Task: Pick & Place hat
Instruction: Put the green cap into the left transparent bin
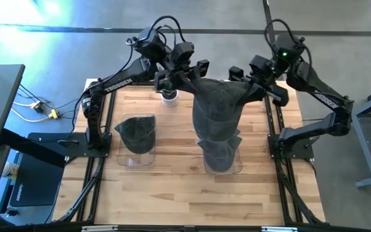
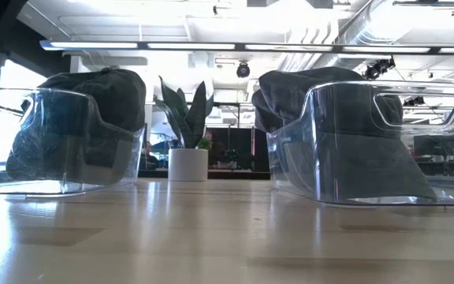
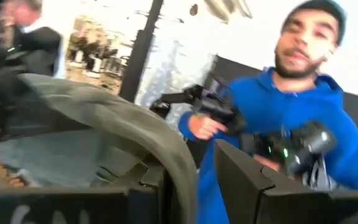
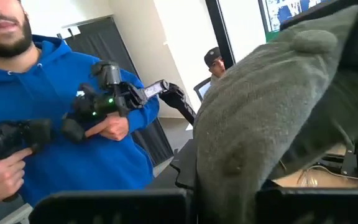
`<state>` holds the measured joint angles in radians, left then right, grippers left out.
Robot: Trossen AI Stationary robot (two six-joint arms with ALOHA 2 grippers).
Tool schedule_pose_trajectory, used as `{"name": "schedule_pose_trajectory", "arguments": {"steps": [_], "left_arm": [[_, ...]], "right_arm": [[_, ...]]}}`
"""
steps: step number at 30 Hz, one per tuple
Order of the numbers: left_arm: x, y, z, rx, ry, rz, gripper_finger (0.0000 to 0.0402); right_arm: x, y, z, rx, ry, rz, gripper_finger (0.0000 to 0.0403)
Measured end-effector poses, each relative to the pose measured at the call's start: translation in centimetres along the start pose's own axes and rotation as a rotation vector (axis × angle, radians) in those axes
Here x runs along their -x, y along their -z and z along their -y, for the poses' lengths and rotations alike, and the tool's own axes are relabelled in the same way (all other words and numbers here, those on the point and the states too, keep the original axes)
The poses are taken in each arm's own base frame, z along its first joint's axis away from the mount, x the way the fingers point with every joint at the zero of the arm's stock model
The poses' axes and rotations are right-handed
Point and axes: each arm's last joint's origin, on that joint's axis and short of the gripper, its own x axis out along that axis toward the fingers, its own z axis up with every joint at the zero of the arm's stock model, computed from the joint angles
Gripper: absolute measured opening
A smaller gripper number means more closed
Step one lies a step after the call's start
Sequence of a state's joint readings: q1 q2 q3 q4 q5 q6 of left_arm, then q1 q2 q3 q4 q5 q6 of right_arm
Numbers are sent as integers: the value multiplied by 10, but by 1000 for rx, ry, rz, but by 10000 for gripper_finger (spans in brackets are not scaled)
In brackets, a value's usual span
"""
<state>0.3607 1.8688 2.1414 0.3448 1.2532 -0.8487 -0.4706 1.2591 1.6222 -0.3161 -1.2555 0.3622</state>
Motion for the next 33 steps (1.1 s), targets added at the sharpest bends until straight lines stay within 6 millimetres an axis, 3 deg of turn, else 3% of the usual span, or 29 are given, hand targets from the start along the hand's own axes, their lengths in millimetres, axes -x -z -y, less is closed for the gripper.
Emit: {"name": "schedule_pose_trajectory", "arguments": {"steps": [4,10,17,21,25,33], "left_arm": [[-1,9,-18,106,-53,26,120],[-6,15,-28,203,-84,68,145],[-13,28,-46,318,-122,91,146],[-13,27,-46,331,-149,112,145],[-13,28,-47,328,-158,113,119],[-13,29,-46,291,-148,95,9]], "right_arm": [[-2,3,8,4,4,-12,4],[-3,11,17,-22,56,-35,6],[-2,22,20,-65,150,-73,9],[-2,26,21,-73,179,-91,7],[-2,27,21,-72,180,-97,3],[-2,26,21,-35,177,-95,44]]}}
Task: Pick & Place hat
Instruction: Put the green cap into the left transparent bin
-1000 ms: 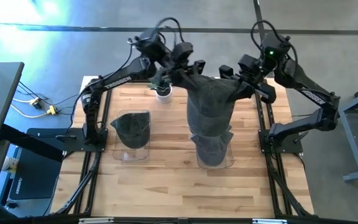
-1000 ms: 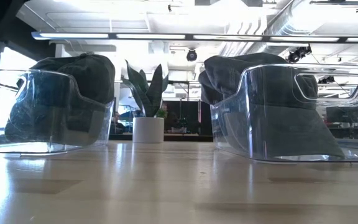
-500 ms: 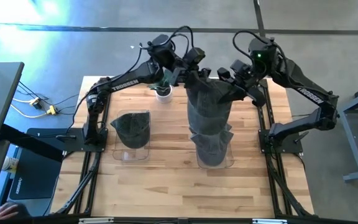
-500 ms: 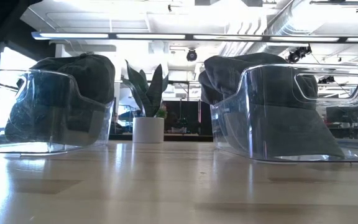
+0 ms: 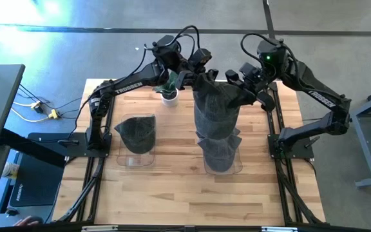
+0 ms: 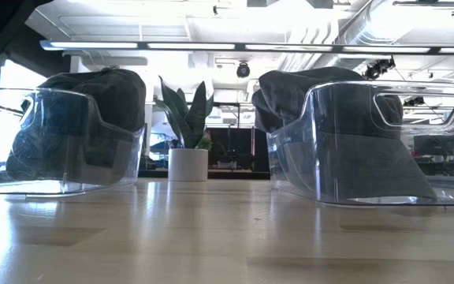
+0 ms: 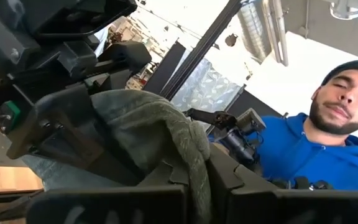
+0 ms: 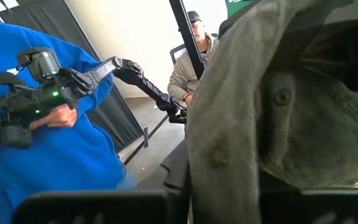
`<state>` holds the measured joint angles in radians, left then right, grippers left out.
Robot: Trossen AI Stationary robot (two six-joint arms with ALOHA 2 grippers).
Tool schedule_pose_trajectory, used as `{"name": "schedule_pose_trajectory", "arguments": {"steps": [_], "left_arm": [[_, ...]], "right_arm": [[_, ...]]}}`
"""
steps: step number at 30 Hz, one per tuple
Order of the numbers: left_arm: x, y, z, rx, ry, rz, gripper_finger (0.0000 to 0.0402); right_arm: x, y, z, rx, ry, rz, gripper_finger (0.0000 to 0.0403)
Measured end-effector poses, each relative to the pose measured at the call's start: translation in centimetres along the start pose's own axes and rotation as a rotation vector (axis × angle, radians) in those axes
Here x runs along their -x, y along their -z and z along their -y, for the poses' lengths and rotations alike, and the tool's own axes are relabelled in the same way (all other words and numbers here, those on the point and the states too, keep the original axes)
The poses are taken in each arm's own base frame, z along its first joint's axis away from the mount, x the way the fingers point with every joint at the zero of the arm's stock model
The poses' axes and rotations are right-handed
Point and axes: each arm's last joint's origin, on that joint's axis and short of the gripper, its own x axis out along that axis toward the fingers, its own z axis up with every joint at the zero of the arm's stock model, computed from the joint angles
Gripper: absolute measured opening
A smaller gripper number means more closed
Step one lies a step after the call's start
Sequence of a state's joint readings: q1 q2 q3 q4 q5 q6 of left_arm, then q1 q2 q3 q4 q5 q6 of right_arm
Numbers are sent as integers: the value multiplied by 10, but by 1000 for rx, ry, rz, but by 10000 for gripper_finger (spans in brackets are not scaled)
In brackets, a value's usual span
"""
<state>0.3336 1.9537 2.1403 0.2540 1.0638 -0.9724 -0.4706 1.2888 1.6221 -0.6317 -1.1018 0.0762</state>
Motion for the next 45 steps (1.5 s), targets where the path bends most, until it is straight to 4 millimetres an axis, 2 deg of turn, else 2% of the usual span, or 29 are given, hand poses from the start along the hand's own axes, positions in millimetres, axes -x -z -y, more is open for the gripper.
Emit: {"name": "schedule_pose_trajectory", "arguments": {"steps": [5,9,12,15,20,24,28,33,39,45], "left_arm": [[0,1,1,-10,18,-24,16],[3,-3,16,-80,60,-64,5],[6,-6,34,-131,93,-97,5],[9,-3,39,-136,88,-141,3],[17,8,50,-135,36,-221,2],[38,20,70,-136,-132,-266,1],[62,42,87,-101,-454,-379,1],[75,67,110,-3,-736,-551,0],[75,91,136,98,-938,-710,0],[76,99,167,124,-1057,-644,0]], "right_arm": [[6,0,1,-5,24,9,106],[24,2,-2,-25,191,20,140],[38,4,-9,1,365,29,150],[48,4,-15,9,484,41,150],[57,4,-24,22,527,62,143],[57,4,-22,20,530,59,140],[55,4,-17,26,532,48,140],[51,4,-4,16,537,38,140],[45,1,16,26,536,45,140],[39,2,35,15,527,37,140]]}}
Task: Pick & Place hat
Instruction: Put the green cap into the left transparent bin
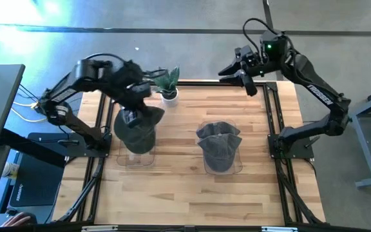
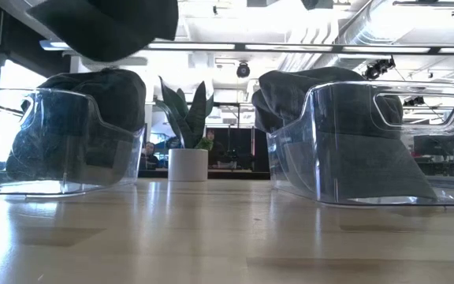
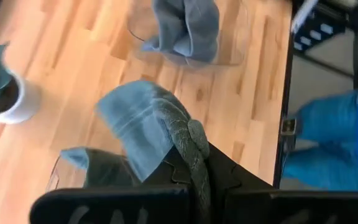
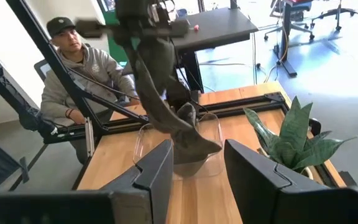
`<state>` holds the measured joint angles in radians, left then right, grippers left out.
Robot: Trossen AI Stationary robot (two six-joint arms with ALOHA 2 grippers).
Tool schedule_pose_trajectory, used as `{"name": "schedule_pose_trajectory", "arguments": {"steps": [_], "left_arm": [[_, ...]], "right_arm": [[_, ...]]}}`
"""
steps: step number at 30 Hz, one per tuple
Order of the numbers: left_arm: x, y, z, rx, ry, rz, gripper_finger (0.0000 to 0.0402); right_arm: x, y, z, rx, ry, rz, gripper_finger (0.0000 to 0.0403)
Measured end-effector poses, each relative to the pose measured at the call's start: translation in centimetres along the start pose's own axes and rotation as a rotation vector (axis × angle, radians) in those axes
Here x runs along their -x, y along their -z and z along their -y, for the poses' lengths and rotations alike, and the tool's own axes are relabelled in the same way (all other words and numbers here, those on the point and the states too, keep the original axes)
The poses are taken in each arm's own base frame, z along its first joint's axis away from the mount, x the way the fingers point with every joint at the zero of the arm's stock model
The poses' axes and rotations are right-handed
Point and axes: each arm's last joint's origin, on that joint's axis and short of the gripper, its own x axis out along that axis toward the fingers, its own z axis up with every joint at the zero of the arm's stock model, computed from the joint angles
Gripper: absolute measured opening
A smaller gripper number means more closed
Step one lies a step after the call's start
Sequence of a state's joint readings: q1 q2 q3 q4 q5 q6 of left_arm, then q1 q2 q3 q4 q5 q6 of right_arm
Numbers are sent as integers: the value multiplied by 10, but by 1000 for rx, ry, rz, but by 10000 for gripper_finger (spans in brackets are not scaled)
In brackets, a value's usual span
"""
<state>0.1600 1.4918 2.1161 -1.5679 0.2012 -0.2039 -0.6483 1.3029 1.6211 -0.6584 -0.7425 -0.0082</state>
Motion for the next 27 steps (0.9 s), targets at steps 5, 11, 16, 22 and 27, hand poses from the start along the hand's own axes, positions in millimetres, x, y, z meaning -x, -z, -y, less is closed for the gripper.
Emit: {"name": "schedule_pose_trajectory", "arguments": {"steps": [5,11,16,22,27], "left_arm": [[6,21,8,83,-102,46,0],[-9,45,14,169,-105,155,0],[-29,67,15,219,-59,267,0],[-48,99,8,243,-92,330,0],[-68,119,4,218,-141,354,0]], "right_arm": [[-9,2,7,-15,-12,-16,140],[-12,-1,10,15,-19,15,140],[-12,-6,10,46,-22,56,140],[-12,-9,10,58,-22,80,140],[-12,-11,10,30,-22,95,140]]}}
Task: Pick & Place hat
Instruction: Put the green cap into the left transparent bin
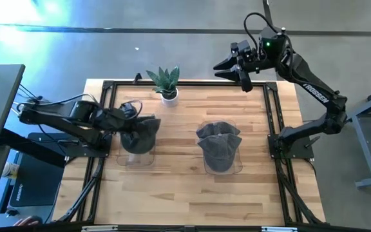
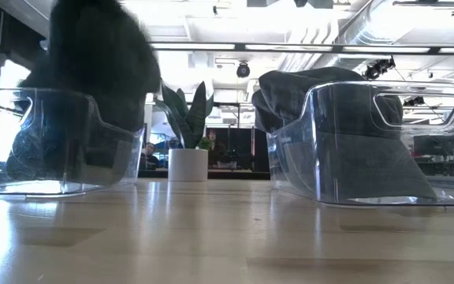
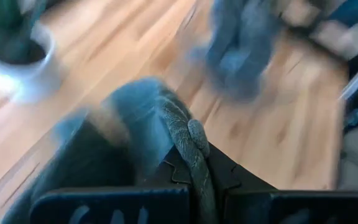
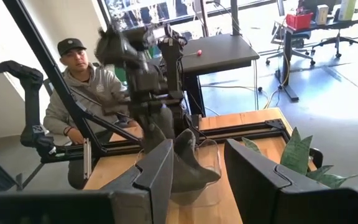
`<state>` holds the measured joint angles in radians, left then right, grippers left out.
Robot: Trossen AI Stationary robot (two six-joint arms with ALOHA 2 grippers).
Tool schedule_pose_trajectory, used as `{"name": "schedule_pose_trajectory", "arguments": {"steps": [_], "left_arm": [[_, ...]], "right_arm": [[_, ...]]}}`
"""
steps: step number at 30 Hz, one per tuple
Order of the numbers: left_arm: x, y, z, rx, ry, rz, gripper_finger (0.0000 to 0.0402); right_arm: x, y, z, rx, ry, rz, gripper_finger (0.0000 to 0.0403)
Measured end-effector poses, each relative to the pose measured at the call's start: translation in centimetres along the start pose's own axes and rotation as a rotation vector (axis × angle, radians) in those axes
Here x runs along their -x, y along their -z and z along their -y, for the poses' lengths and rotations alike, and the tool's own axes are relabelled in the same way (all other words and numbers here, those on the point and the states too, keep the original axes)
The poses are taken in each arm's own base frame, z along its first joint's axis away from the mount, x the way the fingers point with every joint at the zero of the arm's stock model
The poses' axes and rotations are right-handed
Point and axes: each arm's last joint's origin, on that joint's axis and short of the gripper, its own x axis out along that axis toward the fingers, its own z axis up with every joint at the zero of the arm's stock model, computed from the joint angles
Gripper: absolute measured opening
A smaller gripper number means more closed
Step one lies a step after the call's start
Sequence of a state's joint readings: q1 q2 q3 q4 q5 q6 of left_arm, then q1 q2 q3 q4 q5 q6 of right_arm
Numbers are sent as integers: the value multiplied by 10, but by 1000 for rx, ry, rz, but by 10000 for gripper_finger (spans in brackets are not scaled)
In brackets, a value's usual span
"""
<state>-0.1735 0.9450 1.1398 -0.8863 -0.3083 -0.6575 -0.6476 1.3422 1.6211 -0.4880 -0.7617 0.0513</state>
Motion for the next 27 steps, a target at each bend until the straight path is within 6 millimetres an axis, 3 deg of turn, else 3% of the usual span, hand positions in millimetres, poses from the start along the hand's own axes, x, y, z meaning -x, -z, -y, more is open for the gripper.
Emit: {"name": "schedule_pose_trajectory", "arguments": {"steps": [6,19,23,27], "left_arm": [[-14,26,-10,-21,-11,-13,0],[-28,53,-26,-3,-53,-55,2],[-33,62,-30,55,-81,-96,25],[-34,68,-35,97,-128,-143,79]], "right_arm": [[0,-2,0,-23,7,15,140],[0,-5,0,-54,13,40,140],[0,-5,0,-54,25,41,140],[0,-5,0,-51,25,41,140]]}}
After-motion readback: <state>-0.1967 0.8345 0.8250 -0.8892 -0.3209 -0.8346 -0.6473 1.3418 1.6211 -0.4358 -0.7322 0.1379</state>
